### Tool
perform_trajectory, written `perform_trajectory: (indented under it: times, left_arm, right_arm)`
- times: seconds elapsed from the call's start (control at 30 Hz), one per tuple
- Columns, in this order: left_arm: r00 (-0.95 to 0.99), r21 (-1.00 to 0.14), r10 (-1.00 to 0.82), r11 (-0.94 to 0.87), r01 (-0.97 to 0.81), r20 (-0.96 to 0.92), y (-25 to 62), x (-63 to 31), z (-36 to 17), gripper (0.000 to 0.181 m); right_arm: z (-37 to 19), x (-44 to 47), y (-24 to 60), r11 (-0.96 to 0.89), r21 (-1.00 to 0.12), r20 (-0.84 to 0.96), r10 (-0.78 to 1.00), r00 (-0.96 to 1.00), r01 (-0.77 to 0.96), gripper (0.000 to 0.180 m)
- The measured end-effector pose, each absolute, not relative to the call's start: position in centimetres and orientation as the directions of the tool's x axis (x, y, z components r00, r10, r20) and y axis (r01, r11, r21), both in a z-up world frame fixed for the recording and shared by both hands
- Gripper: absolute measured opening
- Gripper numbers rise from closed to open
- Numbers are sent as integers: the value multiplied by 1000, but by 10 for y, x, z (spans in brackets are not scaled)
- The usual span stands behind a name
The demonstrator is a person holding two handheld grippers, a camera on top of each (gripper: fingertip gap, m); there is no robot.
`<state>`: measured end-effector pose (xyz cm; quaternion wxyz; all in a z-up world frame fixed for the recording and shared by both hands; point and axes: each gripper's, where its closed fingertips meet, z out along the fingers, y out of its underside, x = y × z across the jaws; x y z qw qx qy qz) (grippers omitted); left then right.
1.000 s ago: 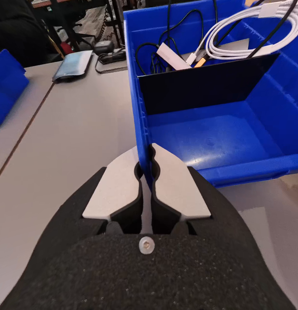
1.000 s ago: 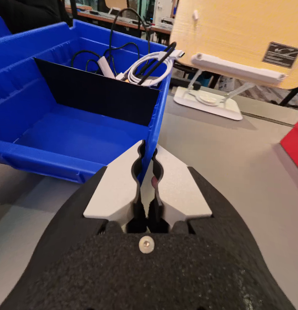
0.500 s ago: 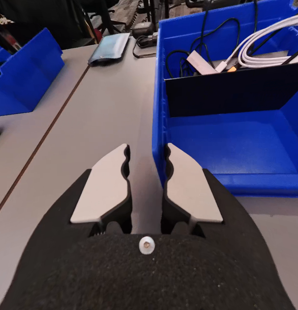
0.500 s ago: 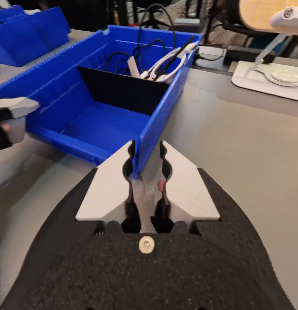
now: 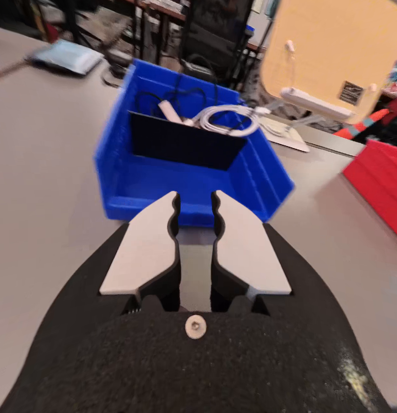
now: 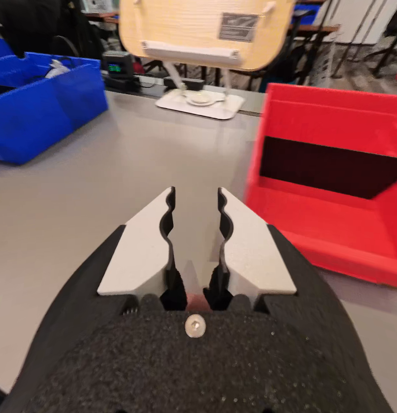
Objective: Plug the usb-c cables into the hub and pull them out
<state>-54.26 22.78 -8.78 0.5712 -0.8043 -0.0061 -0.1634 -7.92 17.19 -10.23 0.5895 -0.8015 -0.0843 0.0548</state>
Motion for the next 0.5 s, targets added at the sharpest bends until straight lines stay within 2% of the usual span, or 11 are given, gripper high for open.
perform_trajectory:
  times: [0.07, 0.2, 0.33, 0.5]
  left_arm:
    - [922, -903, -228, -372, 215, 314, 213, -515, -97, 26]
    - [924, -905, -290, -410, 116, 250, 196, -479, -109, 26]
    - [938, -895, -304, -446, 11, 163, 195, -469, -124, 26]
    - [933, -866, -291, -498, 41, 211, 191, -477, -134, 26]
  right_arm:
    - [-108, -26, 158, -276, -959, 34, 117, 992, 66, 40]
    - [-102, 31, 156, -258, -959, -128, 37, 991, -115, 40]
    - [-131, 53, 169, -344, -932, -115, -17, 993, -114, 41]
    - [-133, 43, 174, -349, -927, -140, -14, 990, -136, 40]
